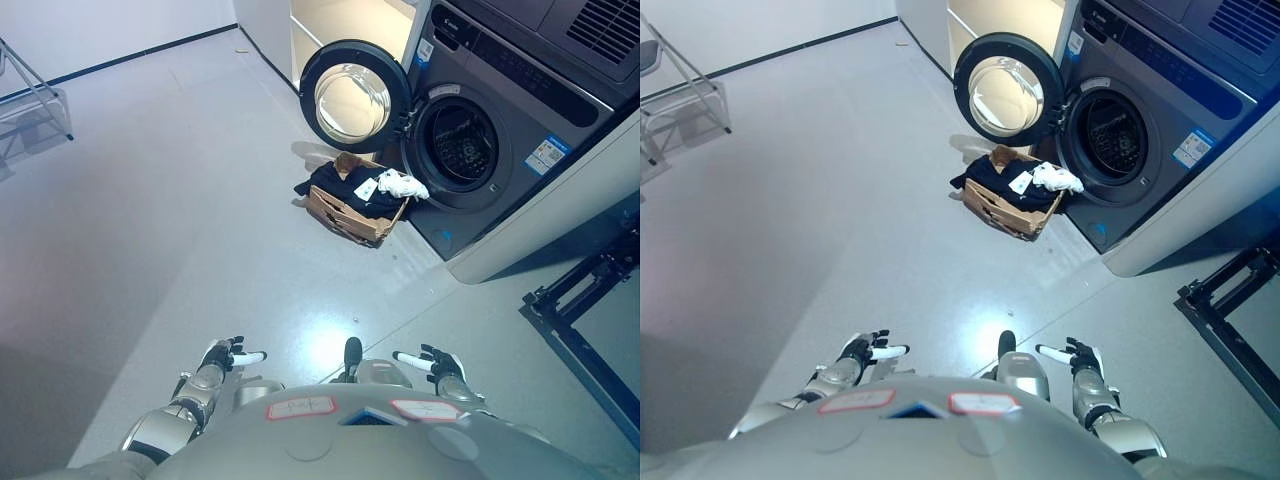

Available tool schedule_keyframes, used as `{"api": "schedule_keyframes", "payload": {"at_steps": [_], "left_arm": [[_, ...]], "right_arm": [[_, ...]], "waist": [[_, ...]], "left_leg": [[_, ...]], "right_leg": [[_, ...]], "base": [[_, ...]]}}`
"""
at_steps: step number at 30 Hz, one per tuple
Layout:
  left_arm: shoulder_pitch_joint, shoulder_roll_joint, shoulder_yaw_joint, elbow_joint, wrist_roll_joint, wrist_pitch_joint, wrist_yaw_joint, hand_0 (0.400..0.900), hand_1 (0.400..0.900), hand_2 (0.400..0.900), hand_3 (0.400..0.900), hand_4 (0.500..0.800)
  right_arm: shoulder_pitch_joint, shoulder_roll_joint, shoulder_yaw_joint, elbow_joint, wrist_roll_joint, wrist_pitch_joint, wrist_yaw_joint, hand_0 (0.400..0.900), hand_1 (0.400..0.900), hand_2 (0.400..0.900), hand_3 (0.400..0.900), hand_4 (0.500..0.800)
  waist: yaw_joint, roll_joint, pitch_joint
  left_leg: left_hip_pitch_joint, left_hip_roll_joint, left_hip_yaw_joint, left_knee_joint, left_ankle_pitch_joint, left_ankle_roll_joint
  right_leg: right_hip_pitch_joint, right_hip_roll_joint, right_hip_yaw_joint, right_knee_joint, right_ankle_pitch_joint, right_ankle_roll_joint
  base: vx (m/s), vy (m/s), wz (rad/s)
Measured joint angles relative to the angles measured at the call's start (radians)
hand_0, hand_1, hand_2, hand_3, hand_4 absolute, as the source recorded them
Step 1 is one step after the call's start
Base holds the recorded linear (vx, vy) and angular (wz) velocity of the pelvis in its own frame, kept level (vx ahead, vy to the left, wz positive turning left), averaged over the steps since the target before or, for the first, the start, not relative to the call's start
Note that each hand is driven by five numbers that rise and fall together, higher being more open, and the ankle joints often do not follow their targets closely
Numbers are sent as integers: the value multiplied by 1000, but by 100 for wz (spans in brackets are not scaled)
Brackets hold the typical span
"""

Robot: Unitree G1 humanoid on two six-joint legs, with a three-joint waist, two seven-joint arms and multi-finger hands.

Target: Put the clothes in the basket into the washing machine.

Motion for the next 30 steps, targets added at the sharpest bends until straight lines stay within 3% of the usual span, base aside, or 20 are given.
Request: {"api": "schedule_keyframes", "payload": {"at_steps": [30], "left_arm": [[0, 0, 0, 1, -1, 14, 1, 900, 900, 900, 900, 800]], "right_arm": [[0, 0, 0, 0, 0, 0, 0, 900, 900, 900, 900, 800]], "waist": [[0, -3, 5]], "left_leg": [[-1, 0, 1, 0, -1, 1]], "right_leg": [[-2, 0, 0, 0, -1, 1]], "base": [[1, -1, -1]]}}
